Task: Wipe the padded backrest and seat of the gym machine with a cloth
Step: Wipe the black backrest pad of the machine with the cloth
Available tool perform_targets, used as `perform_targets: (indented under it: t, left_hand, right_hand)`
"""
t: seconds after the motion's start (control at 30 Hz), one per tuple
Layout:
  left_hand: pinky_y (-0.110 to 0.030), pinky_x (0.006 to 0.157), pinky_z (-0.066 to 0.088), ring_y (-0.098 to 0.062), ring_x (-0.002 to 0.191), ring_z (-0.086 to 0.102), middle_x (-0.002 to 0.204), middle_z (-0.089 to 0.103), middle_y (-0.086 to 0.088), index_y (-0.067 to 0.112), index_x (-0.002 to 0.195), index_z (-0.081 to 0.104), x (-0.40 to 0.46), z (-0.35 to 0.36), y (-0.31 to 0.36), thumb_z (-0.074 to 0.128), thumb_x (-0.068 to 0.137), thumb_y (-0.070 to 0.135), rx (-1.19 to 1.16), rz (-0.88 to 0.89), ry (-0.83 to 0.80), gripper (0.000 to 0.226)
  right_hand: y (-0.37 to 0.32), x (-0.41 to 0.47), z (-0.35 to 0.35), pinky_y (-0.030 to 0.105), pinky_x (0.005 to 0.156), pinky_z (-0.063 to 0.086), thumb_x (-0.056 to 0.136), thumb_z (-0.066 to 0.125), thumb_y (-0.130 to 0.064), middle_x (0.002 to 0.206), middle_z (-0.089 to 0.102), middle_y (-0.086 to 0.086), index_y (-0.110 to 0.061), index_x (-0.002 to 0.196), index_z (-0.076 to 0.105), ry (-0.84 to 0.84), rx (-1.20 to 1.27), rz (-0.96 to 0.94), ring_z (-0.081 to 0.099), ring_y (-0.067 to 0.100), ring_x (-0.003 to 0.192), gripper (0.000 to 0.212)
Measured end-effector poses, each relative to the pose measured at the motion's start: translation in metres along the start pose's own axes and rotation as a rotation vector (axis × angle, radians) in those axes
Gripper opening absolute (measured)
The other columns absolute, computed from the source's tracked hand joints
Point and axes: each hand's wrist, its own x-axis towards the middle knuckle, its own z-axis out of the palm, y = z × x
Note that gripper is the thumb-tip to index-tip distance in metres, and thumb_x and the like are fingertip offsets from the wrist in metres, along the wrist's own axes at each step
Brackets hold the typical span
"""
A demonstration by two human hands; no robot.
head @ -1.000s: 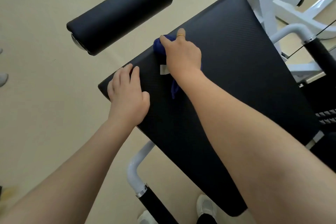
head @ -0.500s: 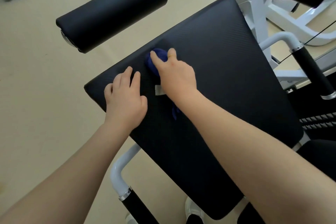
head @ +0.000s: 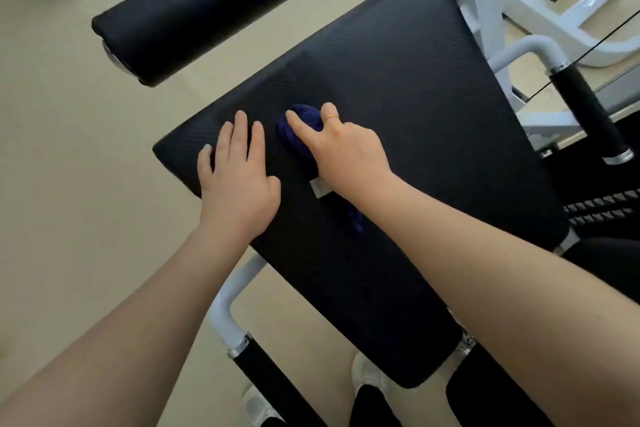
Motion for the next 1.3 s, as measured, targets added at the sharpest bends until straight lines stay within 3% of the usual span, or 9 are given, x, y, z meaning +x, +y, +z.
perform_targets:
  t: [0.07, 0.27, 0.4, 0.53, 0.77, 0.93, 1.17, 1.23, 1.3]
  left_hand:
    - [-0.043, 0.115, 0.003, -0.022, 0.145, -0.003, 0.158, -0.003, -0.006, 0.014, 0.148, 0.008, 0.001, 0.0, 0.0, 0.041, 0.087, 0.02, 0.012, -0.002, 0.002, 0.07]
    - [-0.042, 0.109, 0.016, -0.023, 0.14, 0.016, 0.156, 0.015, -0.006, 0.013, 0.146, 0.019, 0.01, -0.008, -0.003, 0.042, 0.085, 0.018, 0.009, 0.01, 0.064, 0.065]
    - [-0.042, 0.104, 0.022, -0.024, 0.136, 0.024, 0.156, 0.018, -0.004, 0.013, 0.145, 0.022, 0.018, -0.01, -0.004, 0.045, 0.084, 0.016, 0.025, 0.025, 0.094, 0.066]
    - [-0.043, 0.1, 0.025, -0.03, 0.129, 0.034, 0.15, 0.03, -0.007, 0.011, 0.139, 0.036, 0.027, -0.013, 0.003, 0.046, 0.084, 0.017, 0.056, -0.001, 0.102, 0.056]
    - [-0.042, 0.101, 0.026, -0.029, 0.124, 0.039, 0.146, 0.036, -0.006, 0.011, 0.135, 0.041, 0.03, -0.016, 0.004, 0.044, 0.085, 0.016, 0.06, -0.004, 0.118, 0.051]
    - [-0.044, 0.099, 0.029, -0.032, 0.127, 0.037, 0.15, 0.033, -0.009, 0.006, 0.136, 0.039, 0.025, -0.01, 0.008, 0.047, 0.082, 0.014, 0.017, -0.021, 0.122, 0.055]
    - [-0.042, 0.106, 0.025, -0.025, 0.134, 0.03, 0.155, 0.021, -0.006, 0.009, 0.142, 0.031, 0.014, -0.008, -0.007, 0.034, 0.081, 0.018, 0.029, 0.041, 0.093, 0.062]
    - [-0.042, 0.111, 0.021, -0.028, 0.137, 0.027, 0.156, 0.016, -0.01, 0.006, 0.142, 0.031, 0.01, -0.006, -0.007, 0.043, 0.083, 0.01, -0.051, 0.042, 0.092, 0.06]
    - [-0.041, 0.114, 0.017, -0.029, 0.139, 0.023, 0.156, 0.014, -0.012, 0.004, 0.142, 0.029, 0.003, -0.003, -0.007, 0.046, 0.082, 0.006, -0.116, 0.047, 0.089, 0.063]
  right_hand:
    - [0.01, 0.003, -0.003, 0.035, 0.056, 0.036, 0.097, 0.036, -0.015, 0.141, 0.031, 0.019, -0.032, 0.149, 0.012, 0.018, 0.002, 0.034, 0.062, 0.031, 0.085, 0.059]
    - [0.01, 0.041, -0.012, 0.034, 0.06, 0.037, 0.093, 0.045, -0.01, 0.144, 0.028, 0.018, -0.029, 0.148, 0.02, 0.08, 0.24, 0.427, 0.052, 0.029, 0.075, 0.063]
    - [-0.017, 0.04, -0.01, 0.033, 0.062, 0.038, 0.096, 0.039, -0.013, 0.148, 0.021, 0.021, -0.022, 0.15, 0.014, 0.122, 0.159, 0.165, 0.058, 0.03, 0.094, 0.06]
    - [-0.003, 0.05, -0.015, 0.033, 0.058, 0.035, 0.096, 0.039, -0.013, 0.144, 0.028, 0.017, -0.023, 0.146, 0.026, 0.153, 0.036, -0.015, 0.055, 0.029, 0.092, 0.052]
    - [0.021, 0.076, -0.024, 0.033, 0.06, 0.034, 0.094, 0.041, -0.01, 0.141, 0.03, 0.015, -0.02, 0.134, 0.04, 0.202, 0.118, 0.278, 0.054, 0.03, 0.095, 0.041]
    - [-0.014, 0.054, -0.012, 0.034, 0.059, 0.036, 0.096, 0.042, -0.018, 0.141, 0.03, 0.018, -0.024, 0.142, 0.031, 0.162, 0.05, -0.108, 0.056, 0.032, 0.097, 0.048]
    - [0.032, 0.074, -0.016, 0.035, 0.061, 0.035, 0.095, 0.039, -0.008, 0.143, 0.028, 0.019, -0.027, 0.141, 0.031, 0.195, 0.119, 0.299, 0.056, 0.035, 0.094, 0.051]
    - [0.023, 0.065, -0.015, 0.037, 0.066, 0.039, 0.095, 0.038, -0.01, 0.148, 0.022, 0.02, -0.029, 0.146, 0.025, 0.16, 0.159, 0.331, 0.057, 0.036, 0.095, 0.056]
    - [0.006, 0.045, -0.008, 0.038, 0.066, 0.041, 0.095, 0.037, -0.012, 0.148, 0.023, 0.02, -0.028, 0.147, 0.021, 0.136, 0.162, 0.229, 0.058, 0.035, 0.094, 0.057]
